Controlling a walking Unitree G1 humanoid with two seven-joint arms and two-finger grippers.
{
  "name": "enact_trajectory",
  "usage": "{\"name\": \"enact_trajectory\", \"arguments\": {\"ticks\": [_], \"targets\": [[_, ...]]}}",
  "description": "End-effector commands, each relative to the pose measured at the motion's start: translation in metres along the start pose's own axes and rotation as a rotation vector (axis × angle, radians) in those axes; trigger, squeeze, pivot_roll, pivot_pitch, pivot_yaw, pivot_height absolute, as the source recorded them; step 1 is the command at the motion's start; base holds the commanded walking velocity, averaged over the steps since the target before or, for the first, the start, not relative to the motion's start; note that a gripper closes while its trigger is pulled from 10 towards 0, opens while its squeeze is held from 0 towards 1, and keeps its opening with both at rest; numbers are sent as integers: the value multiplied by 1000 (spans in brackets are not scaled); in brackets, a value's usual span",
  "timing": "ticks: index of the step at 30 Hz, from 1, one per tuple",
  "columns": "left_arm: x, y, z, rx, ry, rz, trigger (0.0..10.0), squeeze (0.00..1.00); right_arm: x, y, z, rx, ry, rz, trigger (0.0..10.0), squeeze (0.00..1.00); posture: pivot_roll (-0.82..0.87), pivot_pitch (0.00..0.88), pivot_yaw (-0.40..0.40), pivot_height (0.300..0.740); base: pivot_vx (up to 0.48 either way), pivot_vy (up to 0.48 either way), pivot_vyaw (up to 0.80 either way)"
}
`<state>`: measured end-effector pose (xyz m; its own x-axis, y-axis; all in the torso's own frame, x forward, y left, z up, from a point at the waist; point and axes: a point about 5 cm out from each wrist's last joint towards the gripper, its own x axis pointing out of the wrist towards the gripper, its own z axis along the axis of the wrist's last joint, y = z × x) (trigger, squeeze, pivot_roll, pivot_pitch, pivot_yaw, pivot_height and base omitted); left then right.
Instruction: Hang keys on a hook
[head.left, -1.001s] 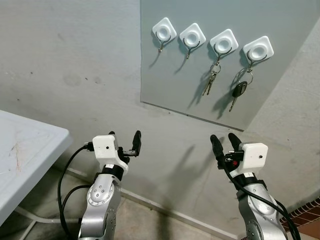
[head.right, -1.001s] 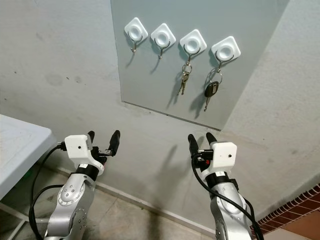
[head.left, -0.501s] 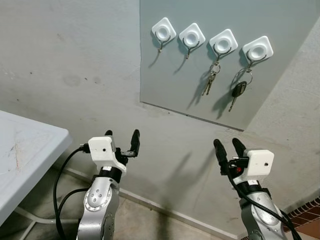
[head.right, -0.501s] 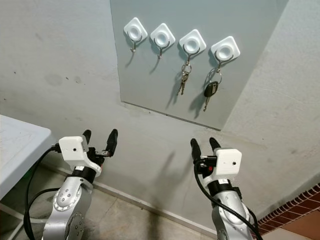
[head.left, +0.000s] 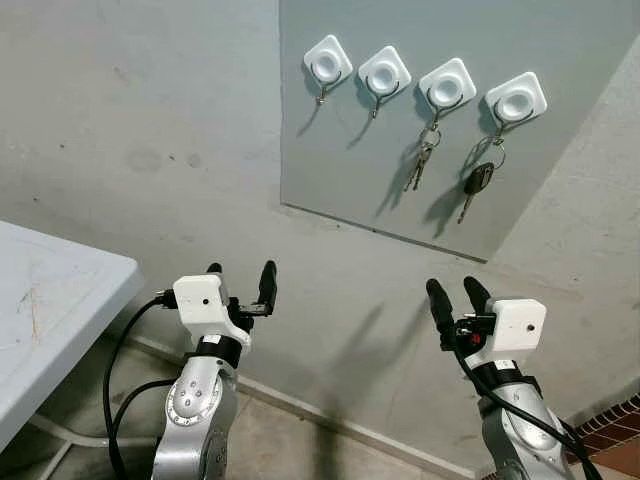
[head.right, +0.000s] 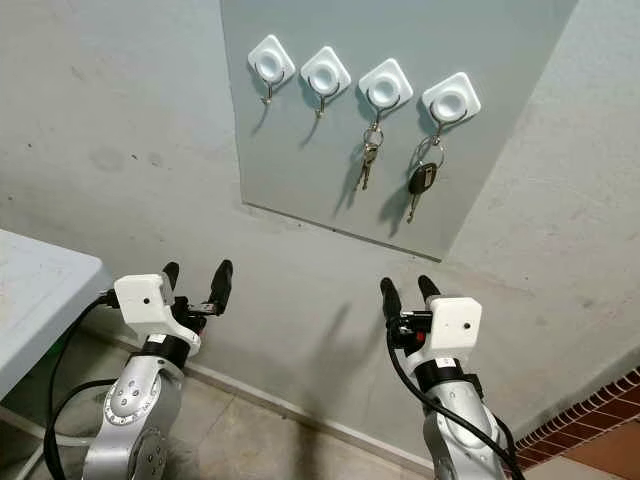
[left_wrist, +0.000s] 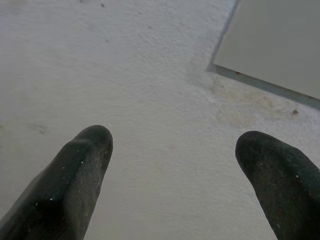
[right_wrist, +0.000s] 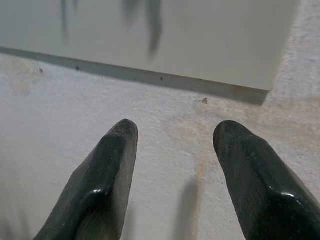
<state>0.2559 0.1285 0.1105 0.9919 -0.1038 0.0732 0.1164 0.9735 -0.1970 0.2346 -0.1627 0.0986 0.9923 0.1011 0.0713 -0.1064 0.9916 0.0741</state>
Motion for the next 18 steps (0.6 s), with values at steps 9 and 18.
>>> {"name": "enact_trajectory", "arguments": {"ticks": [9,18], "targets": [[-3,-2,2,-7,-4,8,10000,0,2,1,7,-20,-18,8,10000,0,-24,0,-60,740,0,0,800],[-3,-2,3,-9,-3,11,10000,0,2,1,7,-22,-18,8,10000,0,-21,0,-62,740,0,0,800]]}}
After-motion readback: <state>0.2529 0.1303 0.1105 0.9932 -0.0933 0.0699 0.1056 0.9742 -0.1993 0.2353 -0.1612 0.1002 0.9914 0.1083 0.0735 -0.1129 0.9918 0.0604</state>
